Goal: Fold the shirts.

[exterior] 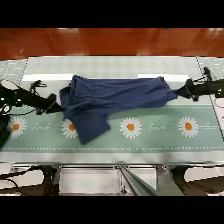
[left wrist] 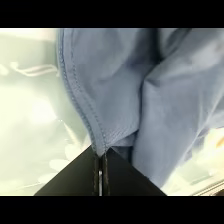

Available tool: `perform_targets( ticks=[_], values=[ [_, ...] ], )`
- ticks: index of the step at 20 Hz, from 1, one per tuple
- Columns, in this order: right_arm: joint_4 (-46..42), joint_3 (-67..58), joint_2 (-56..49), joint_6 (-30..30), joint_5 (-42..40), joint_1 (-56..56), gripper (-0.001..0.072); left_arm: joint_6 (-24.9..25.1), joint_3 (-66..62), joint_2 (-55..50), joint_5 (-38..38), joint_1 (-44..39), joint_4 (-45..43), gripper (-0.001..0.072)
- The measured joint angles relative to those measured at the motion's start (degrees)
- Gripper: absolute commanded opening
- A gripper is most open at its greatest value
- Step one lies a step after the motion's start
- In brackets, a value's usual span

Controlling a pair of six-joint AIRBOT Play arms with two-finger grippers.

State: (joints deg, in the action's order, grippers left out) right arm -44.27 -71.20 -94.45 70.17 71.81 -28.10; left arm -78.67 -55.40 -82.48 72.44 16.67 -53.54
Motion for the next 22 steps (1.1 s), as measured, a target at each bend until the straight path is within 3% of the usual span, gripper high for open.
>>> perform_targets(
  ticks=[10, 17, 22],
  values=[
    [-1.33, -16.59, 19.89, 1.49, 4.17, -4.76, 0.0027, 9.14, -10.58, 19.67, 0.44, 9.46, 24.65, 0.0017],
    [-0.92, -24.44, 42.07, 5.11, -1.05, -7.06, 0.0027, 10.38, -25.49, 35.34, -8.85, 10.14, 28.85, 0.0017],
    [-4.46, -25.46, 57.00, 7.43, -3.65, -8.68, 0.0027, 10.49, -30.53, 47.17, -17.99, 10.19, 25.75, 0.0017]
  ],
)
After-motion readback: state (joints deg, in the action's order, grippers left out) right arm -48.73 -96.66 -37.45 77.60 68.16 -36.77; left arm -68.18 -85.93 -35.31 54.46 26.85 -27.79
